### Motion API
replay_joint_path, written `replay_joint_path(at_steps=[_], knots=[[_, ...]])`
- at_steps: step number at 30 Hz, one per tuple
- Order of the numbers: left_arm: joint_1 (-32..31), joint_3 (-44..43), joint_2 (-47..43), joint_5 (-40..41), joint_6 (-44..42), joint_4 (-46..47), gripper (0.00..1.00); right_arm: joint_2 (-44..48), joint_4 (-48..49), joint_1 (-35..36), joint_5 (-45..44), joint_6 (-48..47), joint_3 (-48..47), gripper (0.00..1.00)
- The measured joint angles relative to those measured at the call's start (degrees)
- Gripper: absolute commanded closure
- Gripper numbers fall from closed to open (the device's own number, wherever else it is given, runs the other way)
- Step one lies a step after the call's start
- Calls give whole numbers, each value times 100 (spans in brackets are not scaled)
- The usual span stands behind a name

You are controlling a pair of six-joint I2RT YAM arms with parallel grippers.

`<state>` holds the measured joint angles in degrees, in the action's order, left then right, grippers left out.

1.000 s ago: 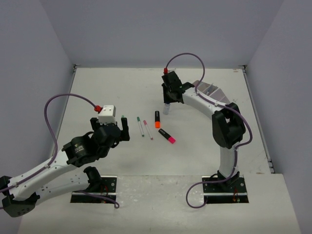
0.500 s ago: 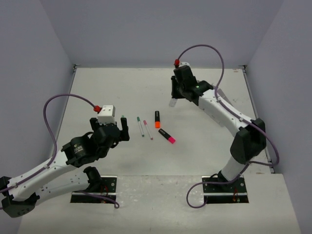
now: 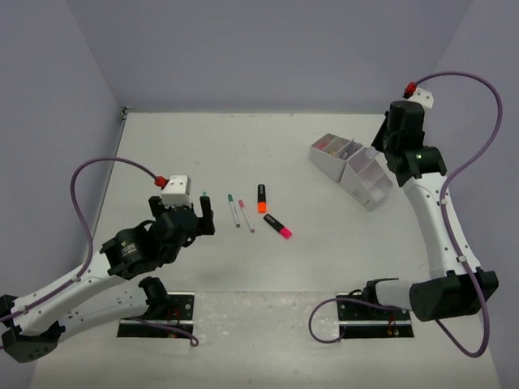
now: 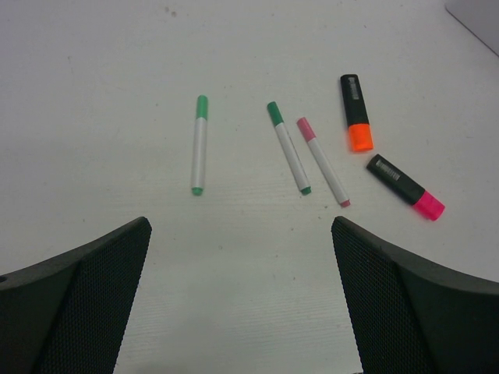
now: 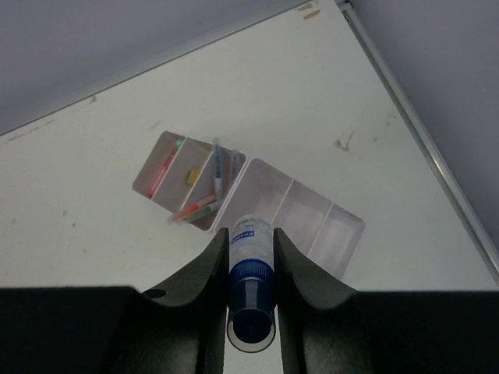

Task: Sort the stationery into containers
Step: Place the stationery in the storage box.

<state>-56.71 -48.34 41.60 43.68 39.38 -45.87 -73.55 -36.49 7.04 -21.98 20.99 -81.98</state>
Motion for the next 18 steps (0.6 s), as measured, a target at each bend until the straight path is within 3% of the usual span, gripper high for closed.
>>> replay_joint_path(at_steps=[18], knots=[[0, 46, -123, -105, -105, 81, 0, -1183, 405, -449, 275, 108, 204, 100]])
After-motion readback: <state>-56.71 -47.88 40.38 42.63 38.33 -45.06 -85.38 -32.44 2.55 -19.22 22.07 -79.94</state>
